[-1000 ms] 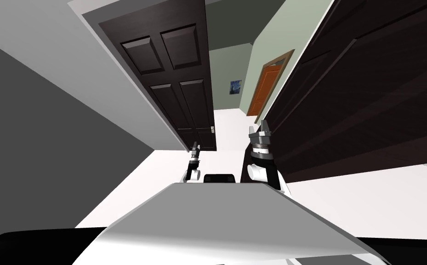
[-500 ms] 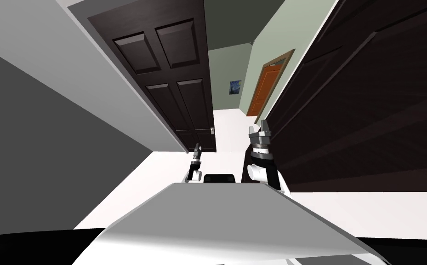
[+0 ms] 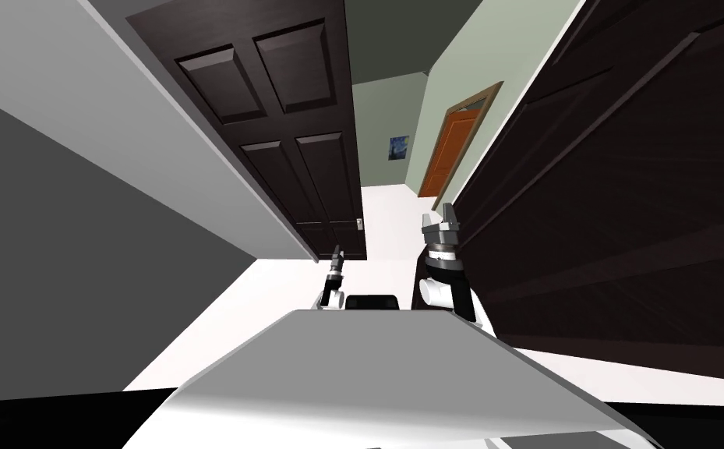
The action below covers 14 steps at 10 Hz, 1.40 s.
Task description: Pull the door open
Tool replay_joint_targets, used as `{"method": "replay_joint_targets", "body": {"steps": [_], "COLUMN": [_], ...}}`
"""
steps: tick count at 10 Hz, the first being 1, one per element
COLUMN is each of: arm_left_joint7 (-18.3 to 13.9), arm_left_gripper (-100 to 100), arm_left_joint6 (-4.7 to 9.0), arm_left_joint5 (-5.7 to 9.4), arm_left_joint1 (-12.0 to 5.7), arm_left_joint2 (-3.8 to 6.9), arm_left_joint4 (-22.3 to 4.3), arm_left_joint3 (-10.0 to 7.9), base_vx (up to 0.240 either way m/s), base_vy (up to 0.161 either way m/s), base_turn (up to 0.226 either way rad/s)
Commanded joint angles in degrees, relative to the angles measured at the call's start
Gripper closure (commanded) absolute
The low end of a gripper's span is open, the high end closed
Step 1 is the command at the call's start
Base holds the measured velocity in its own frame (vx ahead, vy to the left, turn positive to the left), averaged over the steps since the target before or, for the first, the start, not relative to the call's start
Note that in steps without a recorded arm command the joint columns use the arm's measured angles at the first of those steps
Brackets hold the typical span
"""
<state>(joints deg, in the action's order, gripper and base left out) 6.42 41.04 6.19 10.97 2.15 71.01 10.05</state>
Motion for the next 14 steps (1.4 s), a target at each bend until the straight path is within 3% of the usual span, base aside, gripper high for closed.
{"method": "replay_joint_targets", "body": {"steps": [1,7,11,14], "arm_left_joint7": [0.3,1.7,2.9,3.4], "arm_left_gripper": [-100,-100,-100,-100], "arm_left_joint6": [0.16,0.83,1.44,1.69], "arm_left_joint5": [0.30,1.30,2.20,2.57], "arm_left_joint1": [-0.73,-2.62,-4.35,-5.06], "arm_left_joint2": [-0.21,-1.56,-3.15,-3.99], "arm_left_joint4": [-1.9,-8.4,-14.3,-16.8], "arm_left_joint3": [0.14,1.03,1.83,2.17], "base_vx": [0.093,0.107,0.183,0.164], "base_vy": [-0.008,-0.002,-0.032,-0.044], "base_turn": [0.000,0.005,0.028,0.025]}}
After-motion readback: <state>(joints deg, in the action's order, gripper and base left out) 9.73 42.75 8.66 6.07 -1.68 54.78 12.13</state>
